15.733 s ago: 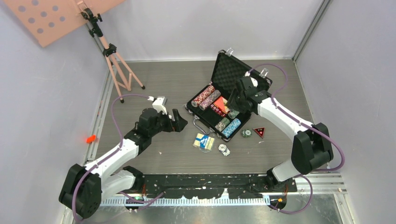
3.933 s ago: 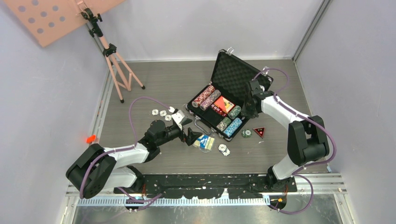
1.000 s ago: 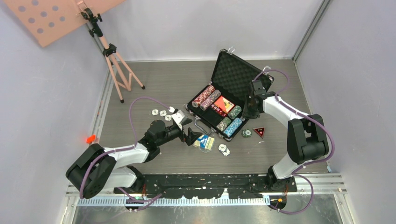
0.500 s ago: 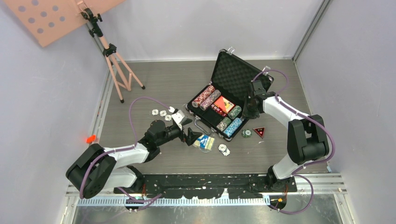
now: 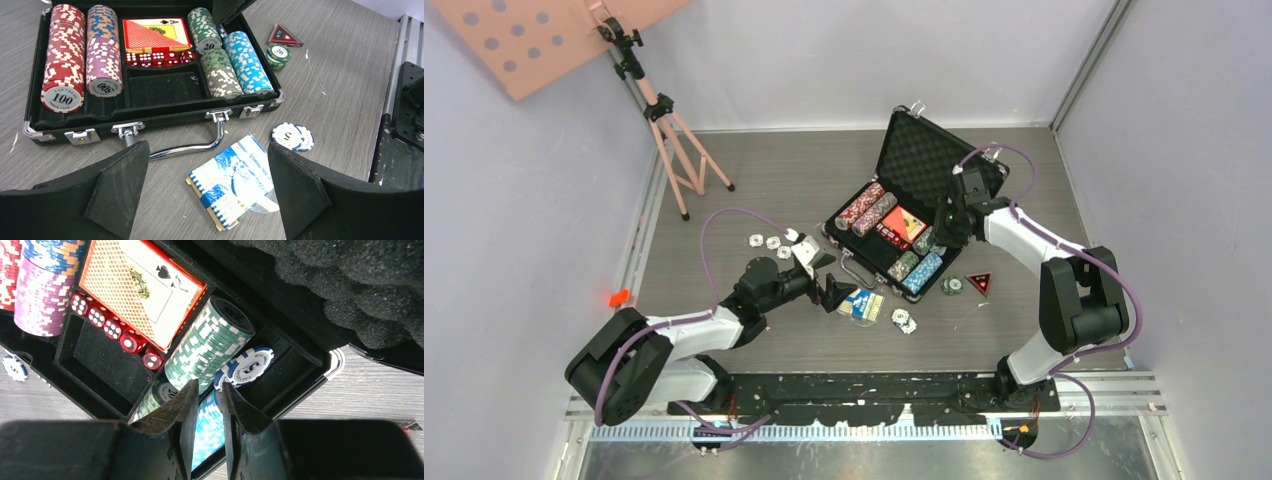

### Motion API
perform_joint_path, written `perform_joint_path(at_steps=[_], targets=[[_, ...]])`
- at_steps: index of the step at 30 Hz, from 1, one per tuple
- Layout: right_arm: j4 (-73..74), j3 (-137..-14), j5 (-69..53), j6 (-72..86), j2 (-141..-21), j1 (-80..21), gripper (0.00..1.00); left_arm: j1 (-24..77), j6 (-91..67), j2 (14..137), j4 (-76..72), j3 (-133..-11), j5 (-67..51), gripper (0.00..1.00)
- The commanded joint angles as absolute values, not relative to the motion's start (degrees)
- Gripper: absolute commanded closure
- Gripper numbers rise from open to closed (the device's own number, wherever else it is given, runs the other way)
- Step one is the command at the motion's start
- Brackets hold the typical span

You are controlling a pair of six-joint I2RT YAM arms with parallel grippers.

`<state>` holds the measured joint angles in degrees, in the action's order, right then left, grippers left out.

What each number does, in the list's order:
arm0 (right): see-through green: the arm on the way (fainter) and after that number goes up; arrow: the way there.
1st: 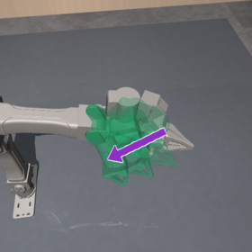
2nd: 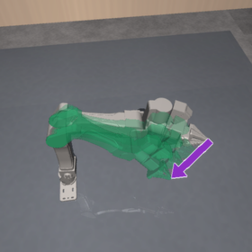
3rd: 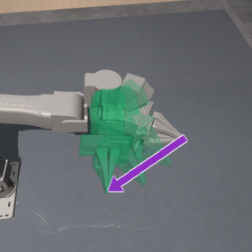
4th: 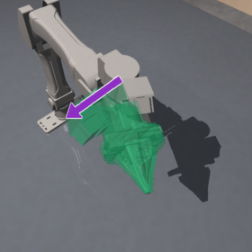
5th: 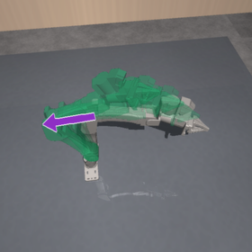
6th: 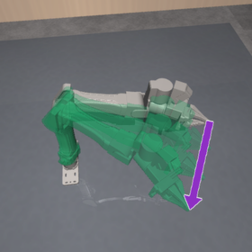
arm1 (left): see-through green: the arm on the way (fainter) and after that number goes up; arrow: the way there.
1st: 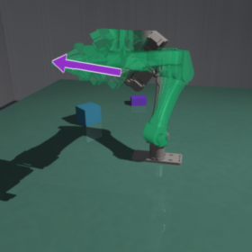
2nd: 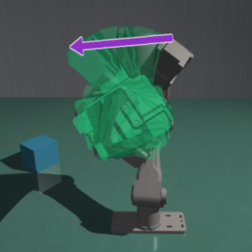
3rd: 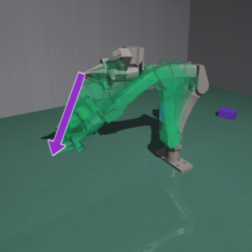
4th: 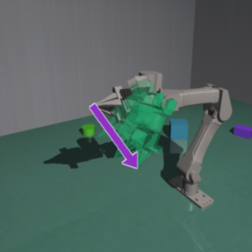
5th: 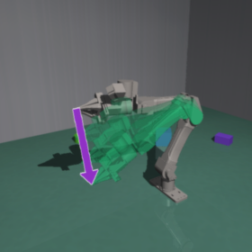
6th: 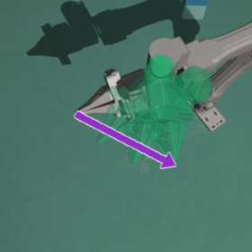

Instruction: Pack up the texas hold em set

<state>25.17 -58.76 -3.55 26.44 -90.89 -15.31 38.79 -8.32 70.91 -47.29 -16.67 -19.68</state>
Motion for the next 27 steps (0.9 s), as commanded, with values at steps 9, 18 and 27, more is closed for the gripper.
perform_joint_path(at_steps=[9,18,27], targets=[[28.53,-61.03,2.13,25.21,-88.13,-15.82,0.56,38.94,-7.03,70.34,-50.10,-16.79,-20.21,0.09],[27.03,-60.38,3.39,22.67,-91.48,-18.07,0.54,38.97,-7.12,70.31,-50.10,-16.79,-20.31,0.09],[27.63,-61.35,5.18,21.92,-94.97,-18.46,0.44,38.94,-7.11,70.26,-50.10,-16.79,-20.27,0.09]])
